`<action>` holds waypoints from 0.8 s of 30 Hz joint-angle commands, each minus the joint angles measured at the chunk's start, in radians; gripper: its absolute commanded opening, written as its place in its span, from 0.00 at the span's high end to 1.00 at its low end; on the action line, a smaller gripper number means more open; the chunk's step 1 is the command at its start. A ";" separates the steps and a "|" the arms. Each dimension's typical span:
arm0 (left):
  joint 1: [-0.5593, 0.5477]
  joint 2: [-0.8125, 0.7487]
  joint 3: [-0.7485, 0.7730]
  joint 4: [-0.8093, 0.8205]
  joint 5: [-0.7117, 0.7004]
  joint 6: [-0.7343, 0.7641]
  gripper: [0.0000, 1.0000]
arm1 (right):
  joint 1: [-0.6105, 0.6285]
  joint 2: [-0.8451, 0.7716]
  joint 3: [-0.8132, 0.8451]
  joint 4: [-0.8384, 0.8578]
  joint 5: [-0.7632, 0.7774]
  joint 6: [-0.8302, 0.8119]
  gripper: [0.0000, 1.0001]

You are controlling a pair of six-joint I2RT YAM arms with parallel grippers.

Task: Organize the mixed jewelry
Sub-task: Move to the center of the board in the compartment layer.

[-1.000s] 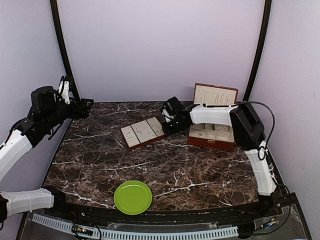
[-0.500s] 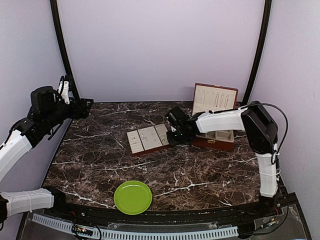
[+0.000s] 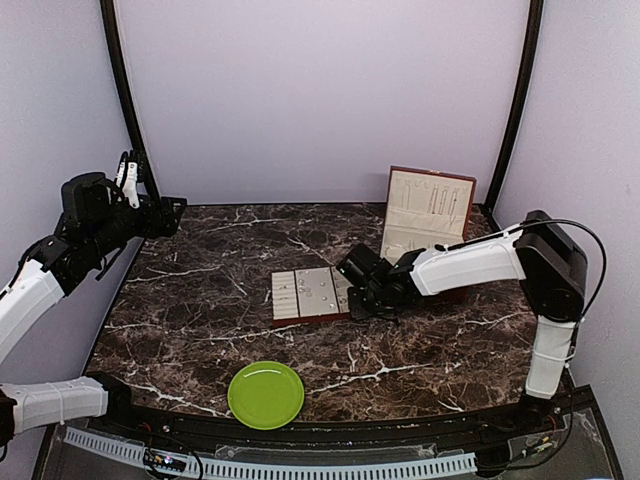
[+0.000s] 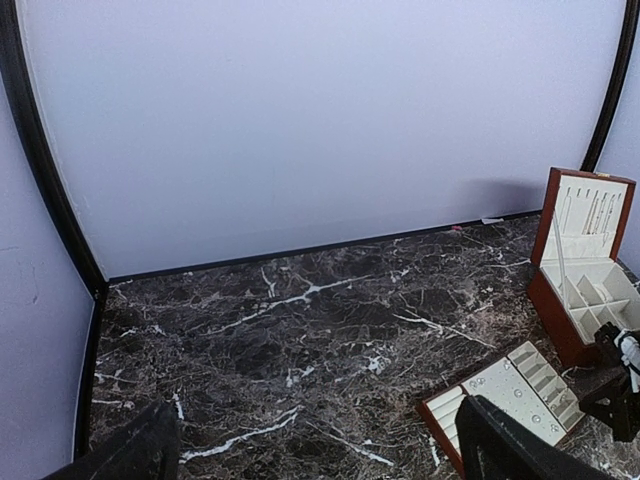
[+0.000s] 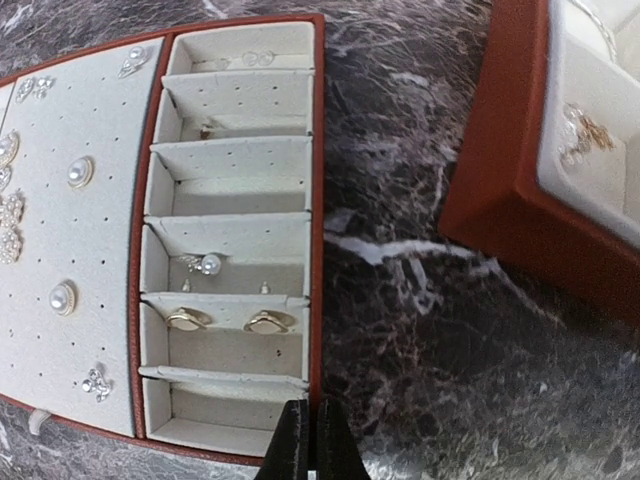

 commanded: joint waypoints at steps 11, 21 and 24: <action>-0.003 -0.012 -0.006 0.030 -0.006 -0.004 0.01 | 0.107 -0.139 -0.155 -0.011 0.092 0.235 0.99; -0.003 0.020 -0.011 0.031 -0.007 0.000 0.01 | 0.112 -0.263 -0.239 0.091 0.051 0.206 0.66; -0.003 0.042 -0.017 0.035 -0.018 0.004 0.01 | 0.116 -0.336 -0.299 0.139 0.031 0.172 0.62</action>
